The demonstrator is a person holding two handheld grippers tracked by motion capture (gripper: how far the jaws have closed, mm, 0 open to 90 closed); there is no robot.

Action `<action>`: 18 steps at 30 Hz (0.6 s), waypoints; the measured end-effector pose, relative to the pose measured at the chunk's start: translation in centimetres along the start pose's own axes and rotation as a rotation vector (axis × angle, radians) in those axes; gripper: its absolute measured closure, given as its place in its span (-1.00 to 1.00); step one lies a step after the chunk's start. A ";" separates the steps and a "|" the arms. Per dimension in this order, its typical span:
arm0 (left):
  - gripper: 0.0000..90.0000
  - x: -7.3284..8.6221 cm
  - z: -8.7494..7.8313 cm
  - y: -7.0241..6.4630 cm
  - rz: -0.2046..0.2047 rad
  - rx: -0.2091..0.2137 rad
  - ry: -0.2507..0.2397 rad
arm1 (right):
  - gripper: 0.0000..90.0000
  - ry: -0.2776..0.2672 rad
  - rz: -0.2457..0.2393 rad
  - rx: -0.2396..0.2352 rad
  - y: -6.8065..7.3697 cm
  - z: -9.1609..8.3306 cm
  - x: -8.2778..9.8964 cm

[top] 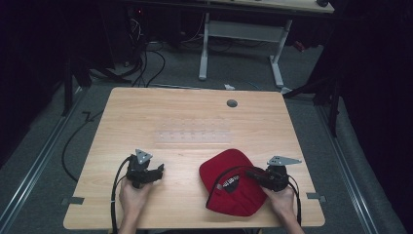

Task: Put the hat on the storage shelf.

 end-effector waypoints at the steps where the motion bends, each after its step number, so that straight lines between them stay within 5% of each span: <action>1: -0.39 0.0 0.0 0.0 -0.001 0.000 -0.002 | 0.81 -0.004 0.000 -0.003 0.0 0.0 0.0; 18: -0.36 0.3 -0.5 -0.2 0.045 0.039 -0.002 | 0.83 -0.039 0.057 -0.025 0.4 -0.9 -2.4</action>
Point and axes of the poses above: each handheld gripper's, and its own axes: z roughly forward along the jaws, x roughly out of its underside, y roughly to its left, the point moved 2 cm from there along z, roughly forward along the jaws, and after that the axes turned 11 degrees about -x, right-handed, at the moved point
